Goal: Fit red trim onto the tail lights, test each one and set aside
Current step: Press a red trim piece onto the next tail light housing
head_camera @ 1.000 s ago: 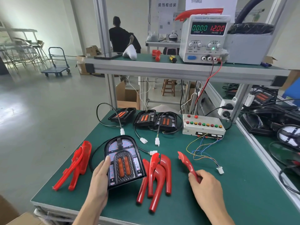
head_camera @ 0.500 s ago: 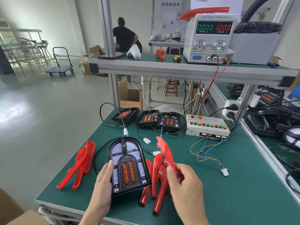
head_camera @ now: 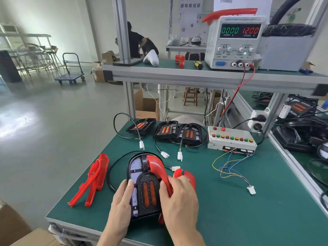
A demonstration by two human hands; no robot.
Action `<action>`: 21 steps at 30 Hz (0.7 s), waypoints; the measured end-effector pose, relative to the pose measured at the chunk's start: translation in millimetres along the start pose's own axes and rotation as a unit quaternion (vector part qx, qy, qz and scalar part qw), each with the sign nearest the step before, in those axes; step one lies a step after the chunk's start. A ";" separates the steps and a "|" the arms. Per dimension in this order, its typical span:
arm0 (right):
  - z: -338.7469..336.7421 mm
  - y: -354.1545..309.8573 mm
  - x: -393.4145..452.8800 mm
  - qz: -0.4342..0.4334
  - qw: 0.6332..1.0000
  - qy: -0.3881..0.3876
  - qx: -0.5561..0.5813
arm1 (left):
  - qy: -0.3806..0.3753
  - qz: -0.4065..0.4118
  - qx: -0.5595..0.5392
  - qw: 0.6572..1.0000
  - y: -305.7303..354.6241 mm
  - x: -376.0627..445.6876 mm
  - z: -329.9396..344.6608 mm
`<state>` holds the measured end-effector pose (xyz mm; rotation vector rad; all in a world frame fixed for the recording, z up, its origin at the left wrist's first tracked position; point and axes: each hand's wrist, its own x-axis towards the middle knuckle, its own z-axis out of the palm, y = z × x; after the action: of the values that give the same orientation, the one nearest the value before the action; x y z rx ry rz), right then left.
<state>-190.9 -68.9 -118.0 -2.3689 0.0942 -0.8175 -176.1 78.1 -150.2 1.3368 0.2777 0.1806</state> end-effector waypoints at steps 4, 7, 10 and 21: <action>7.6 3.1 -1.2 -0.031 0.999 0.013 -0.033 | -0.003 0.024 0.045 0.999 3.6 -4.2 0.2; 12.4 6.4 -4.2 -0.067 0.996 0.032 -0.057 | 0.007 0.020 0.020 1.000 2.1 -2.9 -3.0; 13.4 6.0 -6.9 -0.104 0.992 0.043 -0.060 | 0.029 0.004 0.001 1.000 -0.5 -2.1 -5.0; 6.4 2.9 -7.9 -0.123 0.989 0.023 -0.079 | 0.010 0.060 0.159 0.985 -6.7 -5.6 -9.5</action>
<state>-193.3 -65.7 -127.9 -2.5454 -0.1227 -1.0135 -184.5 83.8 -158.1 1.6704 0.2504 0.2582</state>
